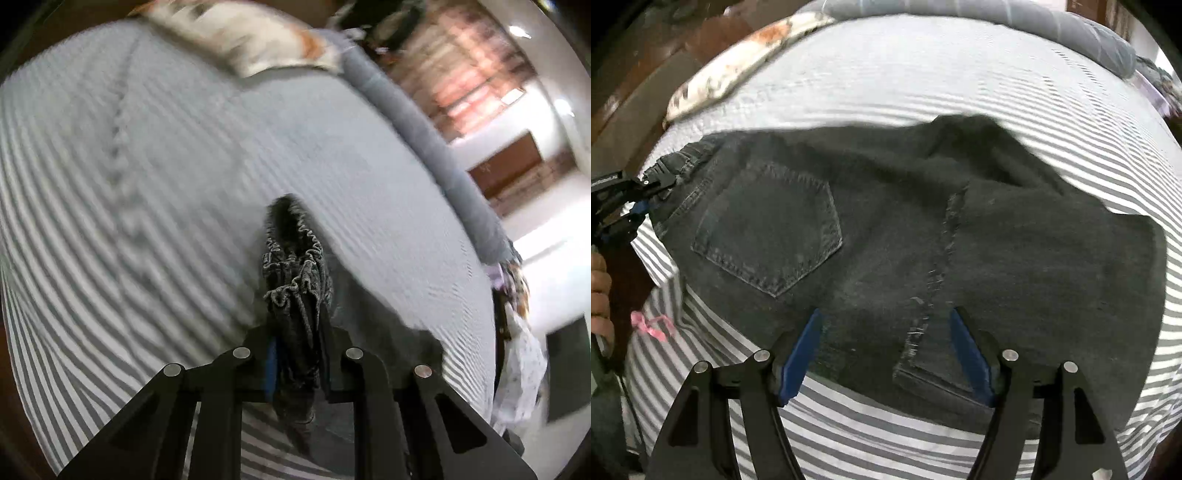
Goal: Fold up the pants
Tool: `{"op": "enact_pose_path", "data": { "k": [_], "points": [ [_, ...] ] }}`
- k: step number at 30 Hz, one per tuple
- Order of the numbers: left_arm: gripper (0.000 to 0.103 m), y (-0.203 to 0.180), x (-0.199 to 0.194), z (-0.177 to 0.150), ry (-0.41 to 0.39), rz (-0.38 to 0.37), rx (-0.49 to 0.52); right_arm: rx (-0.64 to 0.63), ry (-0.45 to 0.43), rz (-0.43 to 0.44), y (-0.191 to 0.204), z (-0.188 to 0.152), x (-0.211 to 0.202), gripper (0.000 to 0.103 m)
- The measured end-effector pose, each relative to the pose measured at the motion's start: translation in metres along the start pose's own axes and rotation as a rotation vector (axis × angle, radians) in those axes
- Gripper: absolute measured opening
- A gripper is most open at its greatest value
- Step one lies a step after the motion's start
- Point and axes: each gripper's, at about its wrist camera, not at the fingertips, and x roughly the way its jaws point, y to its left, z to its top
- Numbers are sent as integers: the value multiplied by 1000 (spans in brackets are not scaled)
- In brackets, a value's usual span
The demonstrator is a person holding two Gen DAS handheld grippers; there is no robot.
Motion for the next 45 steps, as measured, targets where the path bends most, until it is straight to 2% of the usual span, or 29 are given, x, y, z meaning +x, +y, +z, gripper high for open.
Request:
{"op": "enact_pose_path", "data": {
  "k": [5,10,16,21,25,27,29,30,32,33,35,38,41,45],
  "points": [
    [17,-95,-26,-16,-30,-95,228,117,-80,20,-52,-14,-44,71],
    [17,-198,-30,-60,6,-220,441,281,-140,23,-118,-33,-78,72],
    [17,-292,13,-139,136,-305,627,459,-193,-13,-203,-72,-112,72],
    [17,-326,60,-203,256,-305,721,580,-206,-4,-257,-102,-121,72],
    [18,-334,93,-258,310,-239,837,656,-198,44,-284,-115,-114,72],
    [21,-334,108,-271,372,-221,865,678,-196,78,-289,-119,-110,72],
    [30,-334,106,-276,385,-214,885,681,-197,98,-292,-120,-106,72],
    [33,-334,102,-275,388,-226,897,676,-198,106,-293,-119,-104,72],
    [52,-331,90,-273,390,-243,904,666,-202,129,-292,-115,-100,72],
    [56,-328,84,-270,383,-244,906,661,-207,147,-289,-111,-98,72],
    [58,-315,71,-265,367,-255,908,646,-217,183,-285,-106,-99,72],
    [58,-290,67,-252,353,-215,890,625,-235,209,-278,-100,-100,72],
    [58,-264,72,-235,323,-127,850,607,-263,144,-273,-97,-106,72],
    [58,-225,80,-216,297,-11,802,562,-326,128,-261,-94,-126,72]
  ]
}}
